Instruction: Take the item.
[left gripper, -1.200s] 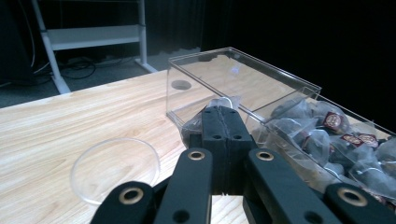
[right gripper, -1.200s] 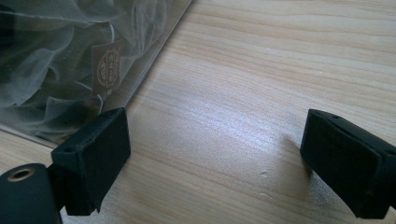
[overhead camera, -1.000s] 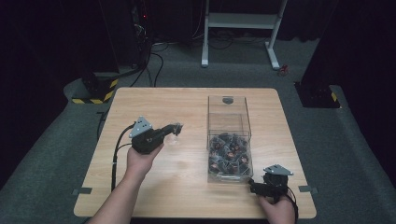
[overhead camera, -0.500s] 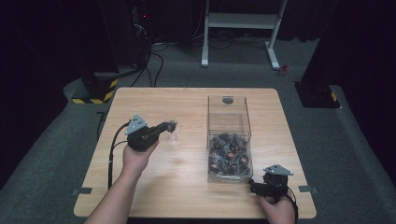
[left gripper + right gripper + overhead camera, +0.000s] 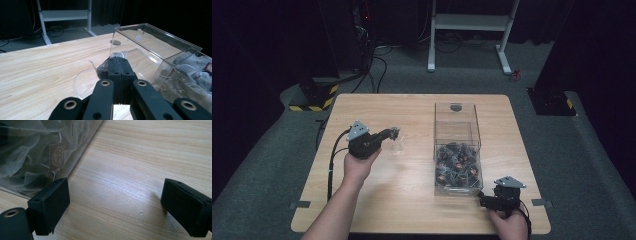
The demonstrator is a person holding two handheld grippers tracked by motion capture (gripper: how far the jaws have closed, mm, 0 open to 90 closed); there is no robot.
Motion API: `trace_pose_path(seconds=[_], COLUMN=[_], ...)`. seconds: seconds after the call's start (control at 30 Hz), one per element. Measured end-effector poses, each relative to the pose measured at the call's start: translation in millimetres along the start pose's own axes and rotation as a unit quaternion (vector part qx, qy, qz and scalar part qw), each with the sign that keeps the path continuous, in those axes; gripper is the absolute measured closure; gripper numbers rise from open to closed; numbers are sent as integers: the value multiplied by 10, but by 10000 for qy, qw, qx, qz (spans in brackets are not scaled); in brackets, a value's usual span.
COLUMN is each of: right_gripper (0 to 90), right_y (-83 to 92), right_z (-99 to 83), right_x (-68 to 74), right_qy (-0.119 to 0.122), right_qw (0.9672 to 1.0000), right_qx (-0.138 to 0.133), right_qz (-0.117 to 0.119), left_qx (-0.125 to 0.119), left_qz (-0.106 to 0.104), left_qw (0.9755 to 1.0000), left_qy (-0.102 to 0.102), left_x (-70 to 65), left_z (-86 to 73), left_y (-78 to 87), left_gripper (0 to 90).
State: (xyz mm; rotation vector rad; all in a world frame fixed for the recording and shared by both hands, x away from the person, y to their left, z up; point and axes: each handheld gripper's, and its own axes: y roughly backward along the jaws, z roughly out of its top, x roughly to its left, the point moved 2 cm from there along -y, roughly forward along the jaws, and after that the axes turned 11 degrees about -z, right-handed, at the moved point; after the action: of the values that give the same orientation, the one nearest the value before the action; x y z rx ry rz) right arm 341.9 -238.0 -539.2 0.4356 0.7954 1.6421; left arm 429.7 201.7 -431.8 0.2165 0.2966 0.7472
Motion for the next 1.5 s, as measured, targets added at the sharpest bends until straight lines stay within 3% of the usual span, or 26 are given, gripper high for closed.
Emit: trace_pose_path(seconds=[0.5, 1.5], right_gripper=[84, 85], right_y=[0, 3], right_z=[-1, -3], right_x=[-2, -1], right_qy=[18, 19], right_qw=[10000, 10000], right_qx=[-13, -12], right_qz=[0, 8], left_qx=[61, 374], left_qz=[110, 266], left_qw=[9998, 9985], left_qy=[168, 285], left_x=[160, 201], left_z=[-43, -161], left_y=[-82, -265], left_gripper=[900, 900])
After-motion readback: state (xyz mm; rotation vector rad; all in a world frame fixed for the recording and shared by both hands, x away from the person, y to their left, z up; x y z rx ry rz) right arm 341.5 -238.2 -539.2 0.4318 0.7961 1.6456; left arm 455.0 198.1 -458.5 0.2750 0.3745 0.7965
